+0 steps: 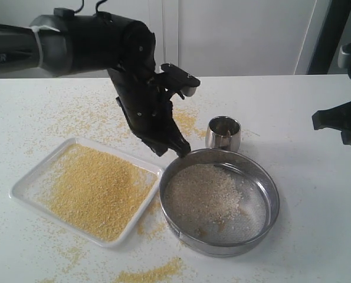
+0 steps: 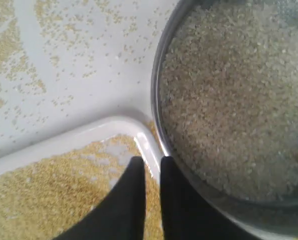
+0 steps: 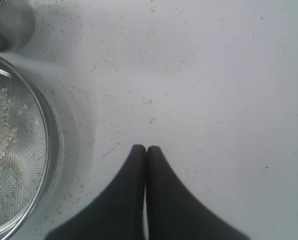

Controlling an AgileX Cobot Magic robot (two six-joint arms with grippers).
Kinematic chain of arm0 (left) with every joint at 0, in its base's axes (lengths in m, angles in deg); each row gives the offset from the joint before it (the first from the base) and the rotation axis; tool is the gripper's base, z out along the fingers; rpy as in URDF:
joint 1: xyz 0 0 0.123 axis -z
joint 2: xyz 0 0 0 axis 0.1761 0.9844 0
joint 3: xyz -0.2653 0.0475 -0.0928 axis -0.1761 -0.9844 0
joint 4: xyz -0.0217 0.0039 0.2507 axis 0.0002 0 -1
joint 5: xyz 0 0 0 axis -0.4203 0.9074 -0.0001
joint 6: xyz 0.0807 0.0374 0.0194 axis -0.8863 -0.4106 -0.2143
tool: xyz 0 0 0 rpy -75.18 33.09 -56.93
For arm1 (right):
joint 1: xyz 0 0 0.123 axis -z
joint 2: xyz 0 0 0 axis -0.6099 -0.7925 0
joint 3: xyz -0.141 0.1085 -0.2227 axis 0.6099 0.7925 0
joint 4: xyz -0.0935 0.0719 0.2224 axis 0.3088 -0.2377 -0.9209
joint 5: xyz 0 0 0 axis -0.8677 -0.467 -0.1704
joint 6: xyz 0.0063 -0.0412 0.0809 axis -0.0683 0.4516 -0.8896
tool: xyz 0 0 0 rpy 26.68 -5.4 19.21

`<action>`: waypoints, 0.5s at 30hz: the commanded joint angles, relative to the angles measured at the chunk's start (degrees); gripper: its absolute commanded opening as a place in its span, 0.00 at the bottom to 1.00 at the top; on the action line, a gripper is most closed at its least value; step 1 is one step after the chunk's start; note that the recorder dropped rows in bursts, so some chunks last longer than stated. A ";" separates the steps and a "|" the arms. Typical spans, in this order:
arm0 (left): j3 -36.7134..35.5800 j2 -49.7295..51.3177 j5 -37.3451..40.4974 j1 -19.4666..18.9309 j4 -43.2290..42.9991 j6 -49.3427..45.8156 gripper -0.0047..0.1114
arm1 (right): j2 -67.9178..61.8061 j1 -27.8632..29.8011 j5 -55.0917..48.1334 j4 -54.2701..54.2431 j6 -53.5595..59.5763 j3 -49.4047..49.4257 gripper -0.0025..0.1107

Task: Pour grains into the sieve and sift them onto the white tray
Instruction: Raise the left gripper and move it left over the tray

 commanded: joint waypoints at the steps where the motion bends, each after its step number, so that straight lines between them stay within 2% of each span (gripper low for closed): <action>1: -0.70 -3.39 6.37 -0.15 -3.60 -1.35 0.04 | 0.36 0.09 0.72 0.06 -0.12 0.09 0.02; 8: -3.80 -7.49 12.27 -1.50 -5.42 -1.35 0.04 | 0.36 0.09 0.72 0.06 -0.12 0.09 0.02; 10: -6.67 -10.01 12.72 -2.95 -4.09 -0.65 0.04 | 0.36 0.09 0.72 0.06 -0.12 0.09 0.02; 15: -15.17 -18.49 13.34 -3.12 -3.50 1.02 0.04 | 0.36 0.09 0.72 0.06 -0.12 0.09 0.02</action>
